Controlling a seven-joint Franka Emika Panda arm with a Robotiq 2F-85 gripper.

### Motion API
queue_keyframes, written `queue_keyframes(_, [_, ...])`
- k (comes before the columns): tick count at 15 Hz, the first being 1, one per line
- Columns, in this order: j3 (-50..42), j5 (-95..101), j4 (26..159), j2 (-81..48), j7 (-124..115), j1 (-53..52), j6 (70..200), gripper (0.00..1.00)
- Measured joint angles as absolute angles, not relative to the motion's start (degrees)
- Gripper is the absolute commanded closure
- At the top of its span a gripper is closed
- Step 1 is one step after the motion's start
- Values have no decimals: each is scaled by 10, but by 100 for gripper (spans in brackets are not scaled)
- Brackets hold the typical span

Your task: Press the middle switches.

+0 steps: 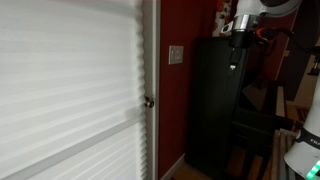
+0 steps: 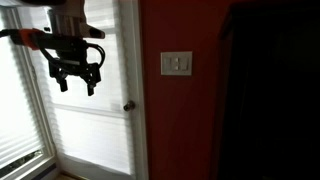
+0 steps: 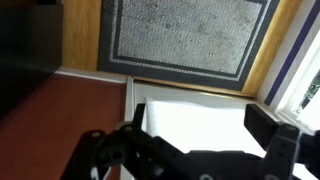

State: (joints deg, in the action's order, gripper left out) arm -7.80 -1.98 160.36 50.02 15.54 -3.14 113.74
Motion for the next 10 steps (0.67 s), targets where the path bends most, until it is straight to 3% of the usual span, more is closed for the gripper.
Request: queue_keyframes(10, [-78,-20,1621,490,155,-31,1136,0])
